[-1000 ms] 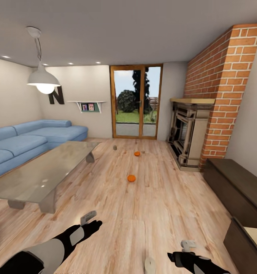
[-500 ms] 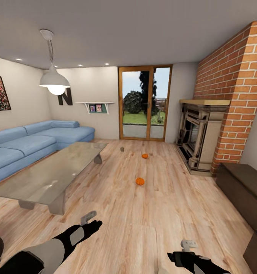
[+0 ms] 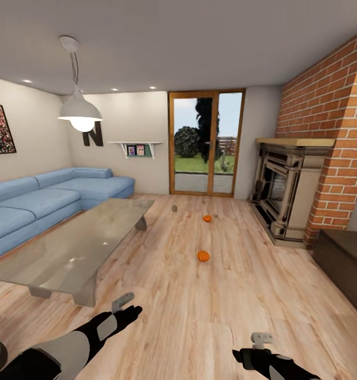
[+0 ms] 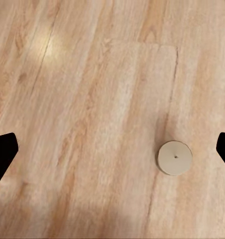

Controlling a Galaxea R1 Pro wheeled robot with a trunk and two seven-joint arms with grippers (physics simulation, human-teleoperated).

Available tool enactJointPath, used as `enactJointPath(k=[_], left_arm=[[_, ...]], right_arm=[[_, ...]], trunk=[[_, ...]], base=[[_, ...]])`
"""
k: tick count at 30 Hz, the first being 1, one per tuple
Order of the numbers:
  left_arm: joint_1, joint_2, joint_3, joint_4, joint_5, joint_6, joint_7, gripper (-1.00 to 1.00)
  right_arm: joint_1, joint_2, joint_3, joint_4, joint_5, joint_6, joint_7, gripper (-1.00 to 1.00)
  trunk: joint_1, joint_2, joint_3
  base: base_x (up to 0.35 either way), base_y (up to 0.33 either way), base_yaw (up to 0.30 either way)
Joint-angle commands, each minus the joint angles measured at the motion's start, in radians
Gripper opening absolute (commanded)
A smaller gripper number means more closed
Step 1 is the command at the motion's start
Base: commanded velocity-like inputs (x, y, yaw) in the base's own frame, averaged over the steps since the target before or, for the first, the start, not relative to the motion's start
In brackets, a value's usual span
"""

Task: Place each of the two pumpkins and all three candles from the living room inside a cabinet in the living room (use any cabinet), then make sure every cabinet is closed, and position the cauldron so it is next to a table in the living room.

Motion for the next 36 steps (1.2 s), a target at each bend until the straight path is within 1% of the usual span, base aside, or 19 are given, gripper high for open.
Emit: enactJointPath(k=[1,7,16,22,32,36], left_arm=[[-0.001,0.0,-0.008,0.0,0.01,0.003,-0.003,1.0],[-0.001,-0.001,-0.008,0.001,0.01,0.003,-0.003,1.0],[-0.001,-0.002,-0.008,0.001,0.01,0.003,-0.003,1.0],[-0.001,-0.004,-0.008,0.001,0.01,0.003,-0.003,1.0],[-0.001,-0.004,-0.008,0.001,0.01,0.003,-0.003,1.0],[-0.001,-0.004,-0.008,0.001,0.01,0.003,-0.003,1.0]], right_arm=[[-0.001,-0.001,0.008,0.0,-0.01,0.0,0.001,1.0],[-0.001,-0.001,0.007,-0.001,-0.01,0.0,-0.001,1.0],[-0.001,-0.001,0.007,0.0,-0.012,0.0,-0.002,1.0],[-0.001,-0.001,0.007,0.0,-0.012,0.0,-0.002,1.0],[-0.001,-0.001,0.007,0.0,-0.012,0.0,-0.002,1.0],[-0.001,-0.001,0.007,0.0,-0.012,0.0,-0.002,1.0]], trunk=[[0.0,-0.001,-0.001],[0.0,-0.001,-0.001],[0.0,-0.001,-0.001],[0.0,-0.001,-0.001],[0.0,-0.001,-0.001],[0.0,-0.001,-0.001]], base=[[0.214,0.267,0.0],[0.22,0.266,-0.053],[0.255,0.241,-0.263],[0.237,0.166,-0.237],[0.066,0.04,-0.03],[0.186,0.109,-0.001]])
